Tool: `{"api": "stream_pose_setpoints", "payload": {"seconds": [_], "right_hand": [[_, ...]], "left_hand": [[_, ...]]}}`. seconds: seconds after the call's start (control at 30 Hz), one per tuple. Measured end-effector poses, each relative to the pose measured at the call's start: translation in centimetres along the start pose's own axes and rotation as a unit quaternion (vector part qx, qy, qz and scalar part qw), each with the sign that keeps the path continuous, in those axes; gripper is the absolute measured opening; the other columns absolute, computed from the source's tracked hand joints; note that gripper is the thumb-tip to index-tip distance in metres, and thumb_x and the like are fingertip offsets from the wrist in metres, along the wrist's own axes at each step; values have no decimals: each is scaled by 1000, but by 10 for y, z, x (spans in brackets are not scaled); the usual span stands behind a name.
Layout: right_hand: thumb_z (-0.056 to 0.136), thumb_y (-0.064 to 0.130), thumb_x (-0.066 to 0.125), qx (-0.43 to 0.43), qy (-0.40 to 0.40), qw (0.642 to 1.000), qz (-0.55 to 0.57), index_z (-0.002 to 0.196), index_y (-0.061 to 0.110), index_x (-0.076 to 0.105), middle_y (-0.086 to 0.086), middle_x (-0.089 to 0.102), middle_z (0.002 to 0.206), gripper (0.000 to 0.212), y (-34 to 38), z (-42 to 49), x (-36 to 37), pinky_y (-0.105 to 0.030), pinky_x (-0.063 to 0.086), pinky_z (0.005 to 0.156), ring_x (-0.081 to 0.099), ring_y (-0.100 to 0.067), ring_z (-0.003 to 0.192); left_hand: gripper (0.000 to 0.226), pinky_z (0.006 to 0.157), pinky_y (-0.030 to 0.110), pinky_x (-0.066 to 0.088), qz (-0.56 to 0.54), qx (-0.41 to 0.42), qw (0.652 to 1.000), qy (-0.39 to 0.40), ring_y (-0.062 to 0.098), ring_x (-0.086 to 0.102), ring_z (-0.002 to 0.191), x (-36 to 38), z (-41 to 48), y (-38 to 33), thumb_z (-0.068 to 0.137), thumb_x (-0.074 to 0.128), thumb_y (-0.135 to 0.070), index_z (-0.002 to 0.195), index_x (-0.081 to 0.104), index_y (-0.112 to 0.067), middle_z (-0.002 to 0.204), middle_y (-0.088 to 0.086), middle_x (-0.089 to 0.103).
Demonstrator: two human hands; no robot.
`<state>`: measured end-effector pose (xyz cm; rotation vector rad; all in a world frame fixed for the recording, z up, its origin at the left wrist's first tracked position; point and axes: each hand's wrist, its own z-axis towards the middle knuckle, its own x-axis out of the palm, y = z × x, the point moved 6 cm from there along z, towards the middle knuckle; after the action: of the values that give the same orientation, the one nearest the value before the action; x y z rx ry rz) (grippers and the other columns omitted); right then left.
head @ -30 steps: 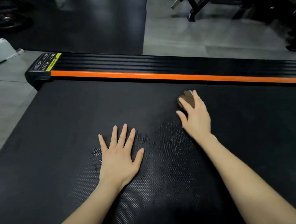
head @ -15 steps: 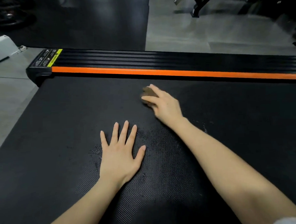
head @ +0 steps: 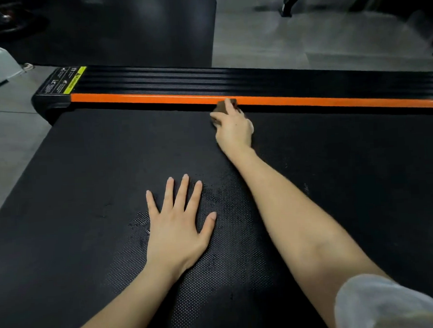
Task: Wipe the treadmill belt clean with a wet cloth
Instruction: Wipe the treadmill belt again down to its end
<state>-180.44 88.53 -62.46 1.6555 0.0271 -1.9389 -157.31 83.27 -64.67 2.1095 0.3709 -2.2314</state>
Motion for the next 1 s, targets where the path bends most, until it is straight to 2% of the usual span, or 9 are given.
{"api": "stream_pose_setpoints", "payload": {"seconds": [0.13,0.27,0.47,0.53,0.67,0.77,0.83,0.93,1.0], "right_hand": [[88,10,54,-43,-1,999,-31,115,36,65,3,31,152,40,-52,-1,-22,-40,45,95,42,-31,126],[91,9,52,46,-28,997,-56,119,34,64,6,27,154,39,-128,-17,-55,-41,41,99,36,-34,133],[94,19,53,57,-44,997,-1,117,25,66,3,29,153,28,-111,-19,-51,-39,38,101,39,-33,130],[91,18,57,14,-52,998,13,110,24,70,3,37,149,24,-90,-34,-51,-43,43,98,45,-33,125],[80,10,68,-166,-51,985,-18,98,19,75,-6,58,131,21,-29,-108,-56,-48,49,91,58,-39,111],[85,37,54,-209,7,978,-17,113,25,69,-2,54,136,34,-6,-165,-71,-46,46,96,56,-30,119],[83,53,48,-215,-14,976,-41,125,29,60,-1,55,135,50,-6,-180,-95,-46,43,99,56,-25,119],[85,58,48,-203,-56,977,-45,130,31,55,-4,55,135,54,-11,-173,-113,-54,33,106,53,-28,122],[86,63,41,-203,8,976,-80,133,37,50,-7,43,145,54,-12,-165,-89,-61,24,108,40,-32,133]], "left_hand": [[70,114,61,5,-2,4,1000,-3,27,11,146,1,0,1,92,15,-64,149,27,-26,157,2,21],[69,114,60,5,5,0,1000,-8,26,12,146,2,0,1,92,17,-63,148,29,-26,156,1,22],[68,113,62,8,7,0,1000,-9,28,15,145,2,1,-1,92,19,-62,147,32,-24,155,4,24],[69,113,62,8,7,-2,1000,-7,28,14,145,1,1,0,92,19,-62,148,31,-24,156,3,23],[70,114,61,4,8,-4,1000,1,28,10,146,1,2,0,90,16,-63,149,28,-26,157,2,20],[72,114,60,2,9,-9,1000,-2,27,7,147,1,1,1,89,13,-64,150,24,-27,158,1,17],[72,114,60,0,8,-9,1000,-3,26,4,147,1,1,1,89,11,-65,150,21,-28,159,1,14],[72,114,60,0,8,-10,1000,-5,26,3,147,0,1,1,89,11,-65,150,20,-28,159,1,14],[73,114,59,-1,3,-9,1000,-6,26,3,147,0,1,0,88,11,-65,150,20,-28,159,1,14]]}}
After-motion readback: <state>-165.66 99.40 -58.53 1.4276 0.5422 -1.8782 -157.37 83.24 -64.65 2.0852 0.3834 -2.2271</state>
